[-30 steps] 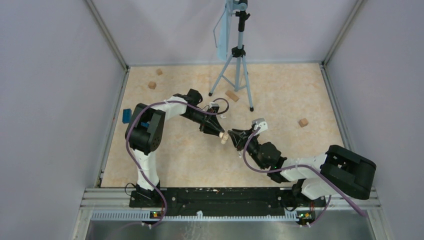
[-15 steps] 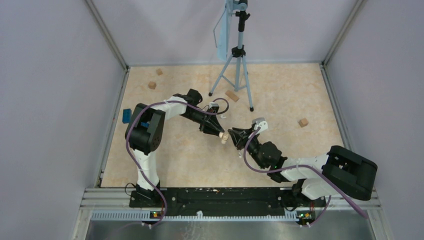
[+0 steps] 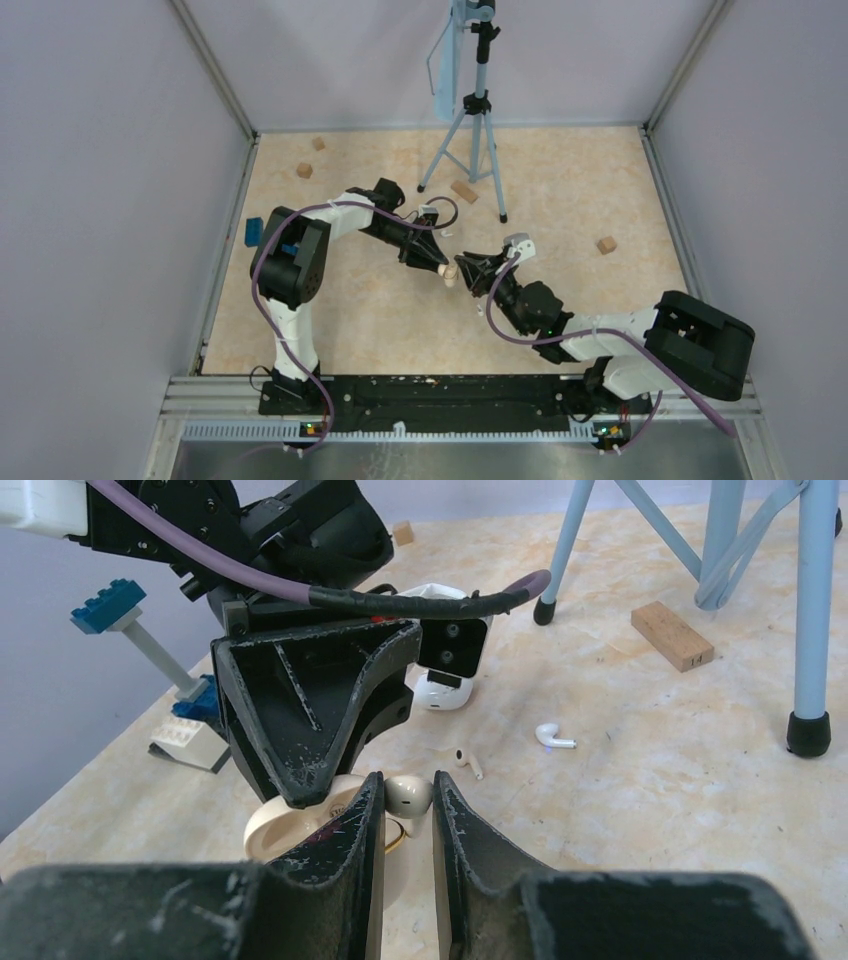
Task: Insert the wireless bluetooth earbuds into the charging case
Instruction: Insert the right earbud into the right side groove of the charging case.
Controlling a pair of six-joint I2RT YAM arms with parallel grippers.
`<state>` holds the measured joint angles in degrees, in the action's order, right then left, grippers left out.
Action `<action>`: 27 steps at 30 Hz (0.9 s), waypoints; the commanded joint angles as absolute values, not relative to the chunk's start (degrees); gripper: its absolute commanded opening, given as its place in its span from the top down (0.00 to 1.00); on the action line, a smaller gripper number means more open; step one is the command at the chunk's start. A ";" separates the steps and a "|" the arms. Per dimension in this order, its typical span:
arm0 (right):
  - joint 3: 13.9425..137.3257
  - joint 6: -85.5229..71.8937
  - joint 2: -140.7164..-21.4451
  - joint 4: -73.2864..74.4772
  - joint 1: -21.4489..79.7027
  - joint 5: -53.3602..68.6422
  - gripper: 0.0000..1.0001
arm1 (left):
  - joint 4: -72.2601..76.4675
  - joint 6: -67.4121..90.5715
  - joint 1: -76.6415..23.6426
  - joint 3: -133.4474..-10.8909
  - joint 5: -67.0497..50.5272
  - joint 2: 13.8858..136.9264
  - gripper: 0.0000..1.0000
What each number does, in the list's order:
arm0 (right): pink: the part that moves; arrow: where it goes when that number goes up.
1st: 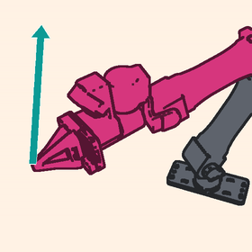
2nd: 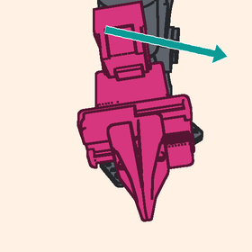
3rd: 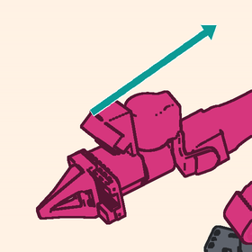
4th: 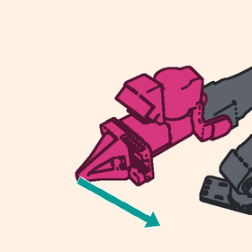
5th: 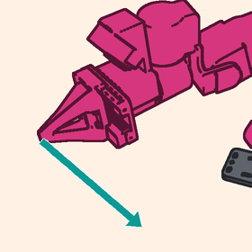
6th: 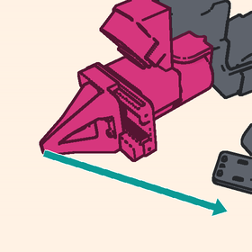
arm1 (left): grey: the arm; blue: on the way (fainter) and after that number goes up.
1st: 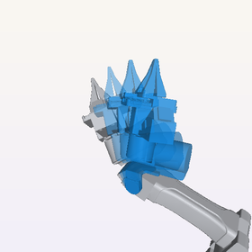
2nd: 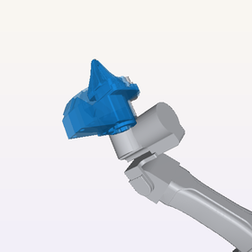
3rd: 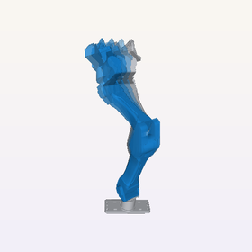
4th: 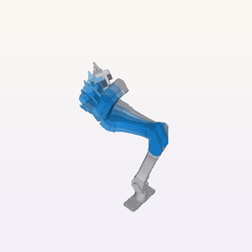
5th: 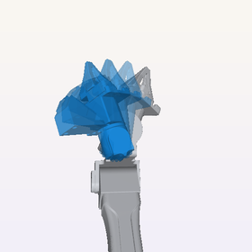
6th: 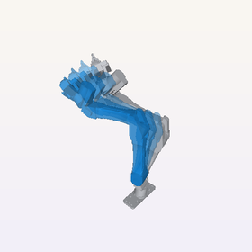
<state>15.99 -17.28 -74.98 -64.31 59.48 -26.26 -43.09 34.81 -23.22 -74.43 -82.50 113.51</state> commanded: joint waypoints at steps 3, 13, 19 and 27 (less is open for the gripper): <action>18.93 -16.43 -74.13 -68.23 59.99 -26.78 0.95 | -43.24 34.01 -23.22 -74.15 -83.71 111.48 1.00; 19.20 -15.90 -74.05 -67.97 59.95 -27.63 0.95 | -43.94 33.15 -23.30 -74.18 -83.92 111.51 1.00; 19.30 -17.12 -73.74 -66.24 59.94 -25.14 0.95 | -43.95 33.22 -23.29 -74.52 -83.90 111.63 1.00; 17.62 -20.54 -74.24 -66.46 59.98 -23.55 0.96 | -43.95 33.13 -23.26 -74.42 -83.87 111.77 1.00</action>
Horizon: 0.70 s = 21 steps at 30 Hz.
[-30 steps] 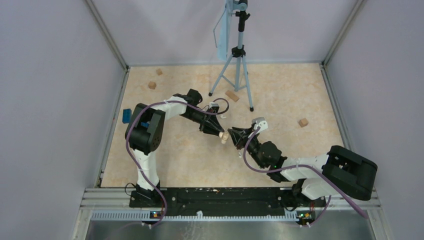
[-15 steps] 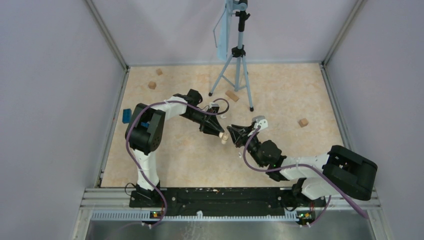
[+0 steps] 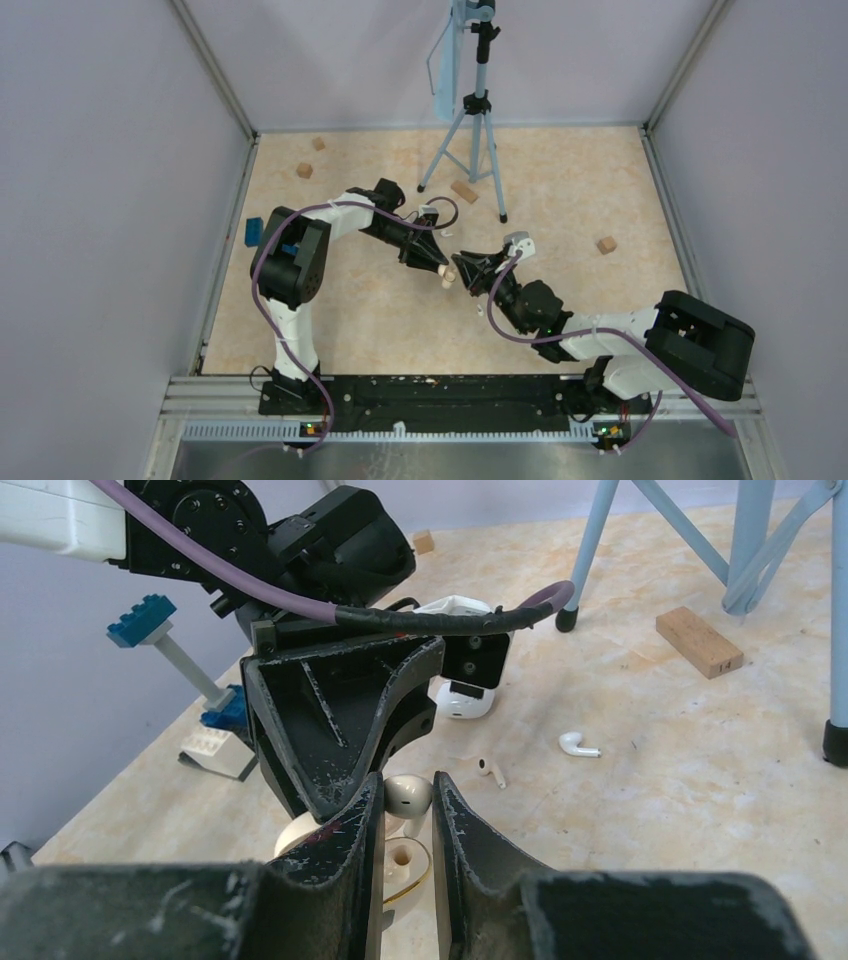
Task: Insert the wireless bluetooth earbuds into the charging case
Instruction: Insert the right earbud into the right side groove of the charging case.
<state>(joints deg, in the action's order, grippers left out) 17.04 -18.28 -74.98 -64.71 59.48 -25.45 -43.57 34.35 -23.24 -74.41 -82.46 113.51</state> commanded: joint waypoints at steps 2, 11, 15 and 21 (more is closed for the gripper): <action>17.70 -20.81 -74.52 -66.43 59.95 -23.33 0.96 | -43.95 33.19 -23.32 -74.48 -83.99 111.84 1.00; 17.82 -20.90 -76.53 -66.76 59.98 -23.44 0.96 | -43.90 33.13 -23.25 -74.62 -84.05 112.09 1.00; 17.22 -20.66 -76.57 -66.63 59.94 -24.66 0.96 | -43.94 33.13 -23.27 -74.68 -84.13 112.20 1.00; 16.63 -20.78 -76.74 -66.89 59.94 -25.41 0.96 | -43.95 33.11 -23.29 -74.77 -84.12 112.24 1.00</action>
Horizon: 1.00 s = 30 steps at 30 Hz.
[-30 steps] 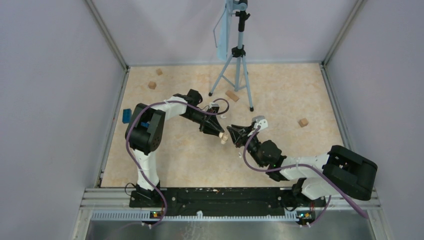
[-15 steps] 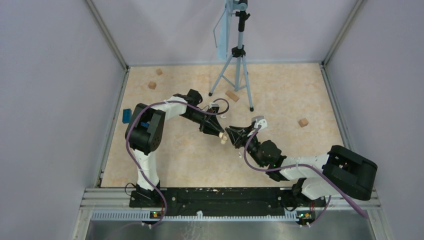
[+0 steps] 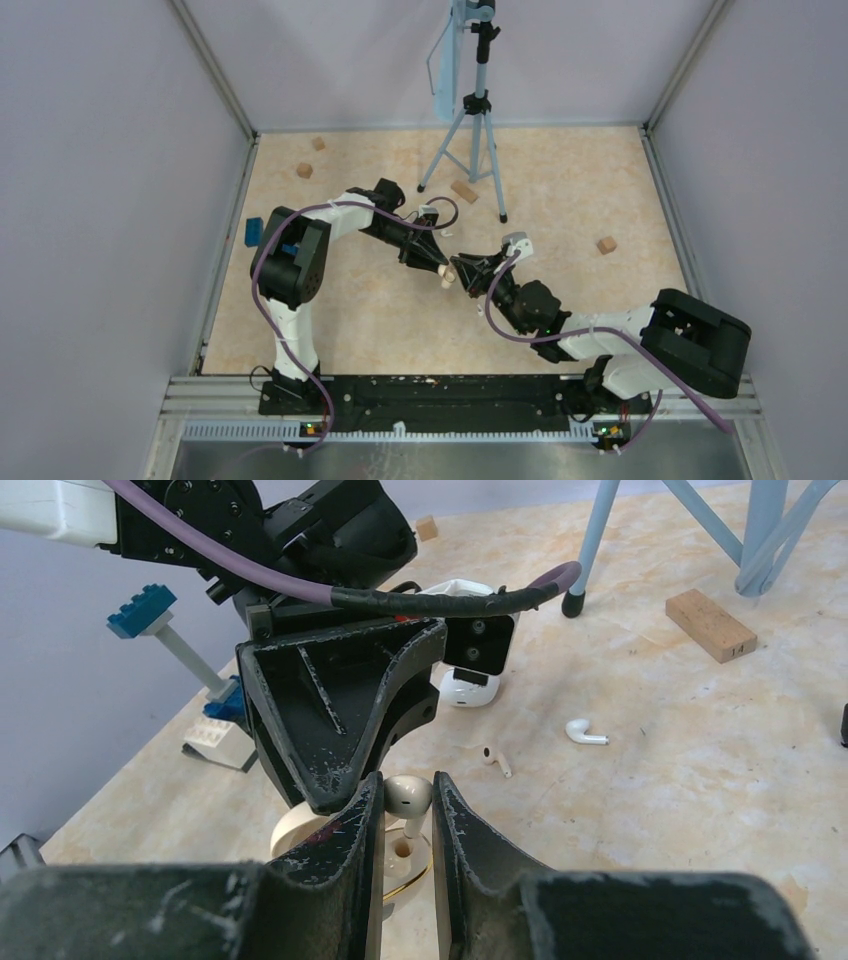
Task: Insert the wireless bluetooth earbuds into the charging case
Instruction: Insert the right earbud into the right side groove of the charging case.
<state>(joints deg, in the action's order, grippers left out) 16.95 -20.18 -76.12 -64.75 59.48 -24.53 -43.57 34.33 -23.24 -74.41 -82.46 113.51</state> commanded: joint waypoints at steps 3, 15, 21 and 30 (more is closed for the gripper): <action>16.30 -20.90 -76.54 -66.99 59.95 -25.50 0.96 | -43.95 33.13 -23.29 -74.68 -84.11 112.32 1.00; 15.89 -21.17 -74.62 -66.48 59.99 -24.96 0.96 | -43.97 33.18 -23.25 -74.95 -84.01 112.84 1.00; 15.94 -21.40 -74.16 -66.73 60.02 -24.39 0.96 | -44.12 32.88 -23.29 -74.86 -83.92 112.82 1.00; 16.20 -21.48 -73.70 -65.81 60.10 -23.92 0.96 | -44.22 32.78 -23.29 -74.95 -83.97 112.88 1.00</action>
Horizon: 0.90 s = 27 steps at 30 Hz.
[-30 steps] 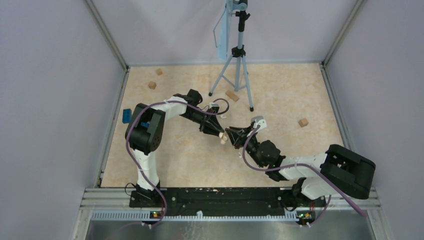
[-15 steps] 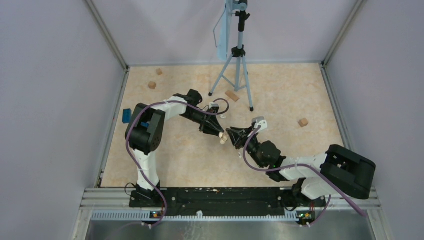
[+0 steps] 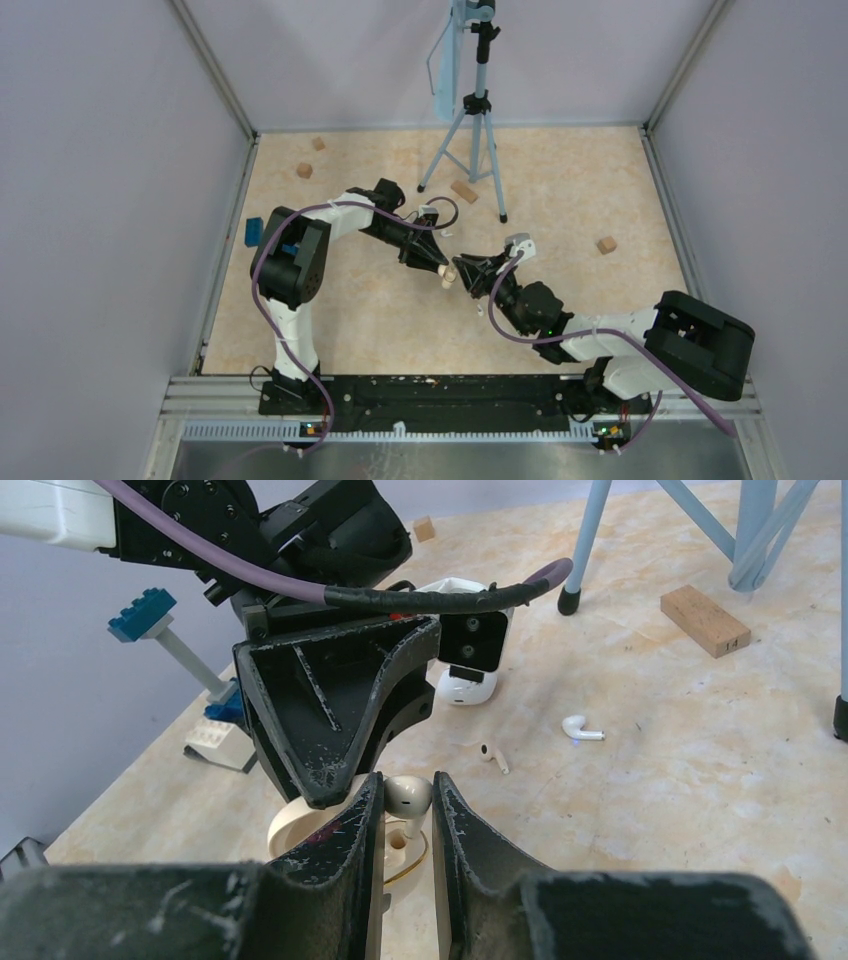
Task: Insert the wireless bluetooth earbuds into the charging case
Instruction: Insert the right earbud into the right side groove of the charging case.
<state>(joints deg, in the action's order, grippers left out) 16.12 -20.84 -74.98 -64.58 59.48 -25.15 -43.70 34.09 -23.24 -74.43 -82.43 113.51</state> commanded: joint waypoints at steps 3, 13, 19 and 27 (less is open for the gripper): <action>16.55 -21.01 -73.83 -65.04 60.26 -23.69 0.96 | -44.26 32.69 -23.29 -74.95 -84.01 113.07 1.00; 16.99 -21.09 -75.07 -65.31 60.56 -23.34 0.97 | -44.37 32.53 -23.29 -75.00 -84.06 113.25 1.00; 17.08 -20.82 -74.80 -64.67 60.95 -23.42 0.96 | -44.47 32.46 -23.29 -75.40 -84.08 113.53 1.00; 17.01 -20.71 -74.62 -64.33 61.35 -23.77 0.96 | -44.46 32.43 -23.29 -75.38 -84.04 113.54 1.00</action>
